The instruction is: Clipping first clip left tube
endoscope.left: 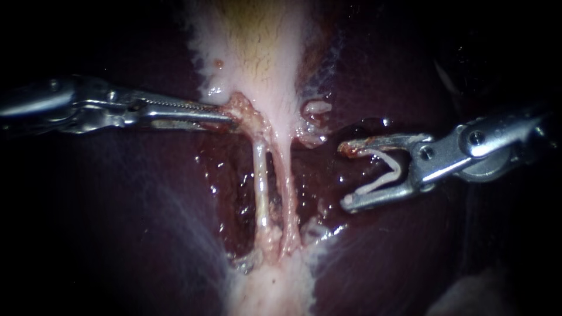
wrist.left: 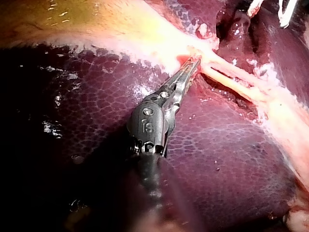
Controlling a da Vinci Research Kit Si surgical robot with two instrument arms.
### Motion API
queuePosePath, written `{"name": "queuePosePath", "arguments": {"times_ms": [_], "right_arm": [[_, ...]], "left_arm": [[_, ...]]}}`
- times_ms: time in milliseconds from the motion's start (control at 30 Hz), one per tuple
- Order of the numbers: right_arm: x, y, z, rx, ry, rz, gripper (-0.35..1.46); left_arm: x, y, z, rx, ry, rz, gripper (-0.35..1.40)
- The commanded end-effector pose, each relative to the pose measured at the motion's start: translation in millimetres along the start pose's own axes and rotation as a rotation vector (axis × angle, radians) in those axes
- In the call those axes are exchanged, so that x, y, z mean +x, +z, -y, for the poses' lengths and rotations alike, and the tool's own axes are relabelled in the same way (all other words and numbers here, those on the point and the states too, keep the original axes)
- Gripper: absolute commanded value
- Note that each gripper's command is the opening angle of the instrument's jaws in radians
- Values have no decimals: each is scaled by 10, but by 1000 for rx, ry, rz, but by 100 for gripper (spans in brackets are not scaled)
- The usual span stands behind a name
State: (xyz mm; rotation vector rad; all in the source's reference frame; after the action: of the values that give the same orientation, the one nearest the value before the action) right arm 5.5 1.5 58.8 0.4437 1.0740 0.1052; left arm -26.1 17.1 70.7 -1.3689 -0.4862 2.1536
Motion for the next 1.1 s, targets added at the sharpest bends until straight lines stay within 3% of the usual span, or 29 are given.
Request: {"name": "queuePosePath", "arguments": {"times_ms": [33,133,300,433,600,900,1100], "right_arm": [[0,0,0,0,0,0,50],[0,0,0,0,0,0,50],[0,0,0,2,1,0,50],[0,0,-1,2,1,0,50],[0,0,-1,2,1,0,50],[2,9,1,10,0,-1,50],[3,36,6,13,25,0,50]], "left_arm": [[1,-2,0,-1,0,0,-35],[6,-11,0,-11,-3,0,-35],[25,-45,-6,1,-13,3,-35],[43,-75,-16,14,-29,-11,-35],[60,-101,-26,25,-10,-27,-35],[56,-98,-30,31,-8,-30,-35],[53,-94,-32,35,-6,-30,-35]]}}
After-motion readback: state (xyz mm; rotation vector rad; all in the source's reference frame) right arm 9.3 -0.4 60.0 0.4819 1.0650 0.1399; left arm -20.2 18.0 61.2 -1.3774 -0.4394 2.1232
